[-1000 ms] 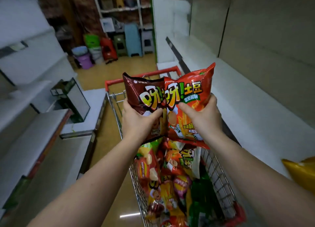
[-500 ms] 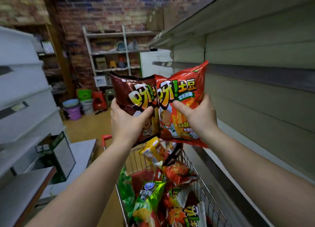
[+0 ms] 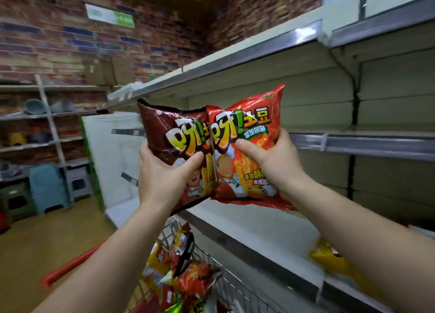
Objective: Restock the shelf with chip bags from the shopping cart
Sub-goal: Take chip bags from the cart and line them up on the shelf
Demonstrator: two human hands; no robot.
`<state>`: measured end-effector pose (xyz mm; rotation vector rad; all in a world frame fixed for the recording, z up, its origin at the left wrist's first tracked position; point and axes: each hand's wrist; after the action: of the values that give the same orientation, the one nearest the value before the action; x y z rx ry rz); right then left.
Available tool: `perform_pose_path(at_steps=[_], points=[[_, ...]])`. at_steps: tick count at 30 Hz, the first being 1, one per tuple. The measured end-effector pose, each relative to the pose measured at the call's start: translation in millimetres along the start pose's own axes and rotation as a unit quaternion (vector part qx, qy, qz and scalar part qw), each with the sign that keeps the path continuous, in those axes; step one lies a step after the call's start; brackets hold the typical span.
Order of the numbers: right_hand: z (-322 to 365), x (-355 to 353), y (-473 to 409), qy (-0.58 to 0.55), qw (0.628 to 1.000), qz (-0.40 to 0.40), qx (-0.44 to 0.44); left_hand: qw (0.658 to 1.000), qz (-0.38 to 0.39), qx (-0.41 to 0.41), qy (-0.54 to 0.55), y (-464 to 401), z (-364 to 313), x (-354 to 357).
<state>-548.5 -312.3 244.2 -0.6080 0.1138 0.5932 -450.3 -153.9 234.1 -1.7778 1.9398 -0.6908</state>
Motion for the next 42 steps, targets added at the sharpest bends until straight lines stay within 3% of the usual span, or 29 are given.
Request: perform_pose_path(at_steps=[10,18,26,33,42], points=[[16.9,-168.2,53.1,0.099,0.981,-0.166,0.016,0.983,0.133,0.025,0.127,70.4,-92.6,93.3],[26.9,-323.4,143.5,0.173,0.947,-0.266,0.053,0.942,0.254,-0.002,0.220,184.8,-179.4,164.7],[30.9,-427.6,222.8,0.217,0.904,-0.354,0.098,0.896,0.342,-0.023,0.282,283.1,-246.7,214.6],[38.1,-483.7,269.0,0.253,0.858,-0.427,0.130,0.840,0.425,-0.018,0.337,334.1,-286.8,255.4],[49.4,-525.2,321.6,0.288,0.766,-0.547,0.175,0.734,0.541,-0.016,0.410,386.9,-329.3,299.0]])
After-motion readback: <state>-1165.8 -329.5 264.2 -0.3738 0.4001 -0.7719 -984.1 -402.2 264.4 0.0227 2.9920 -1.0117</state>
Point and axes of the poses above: each hand's wrist, its own y-axis away from the middle knuckle, its own x-axis out of the palm, z = x × y, and after that the axes turned 13 degrees about y, right-handed
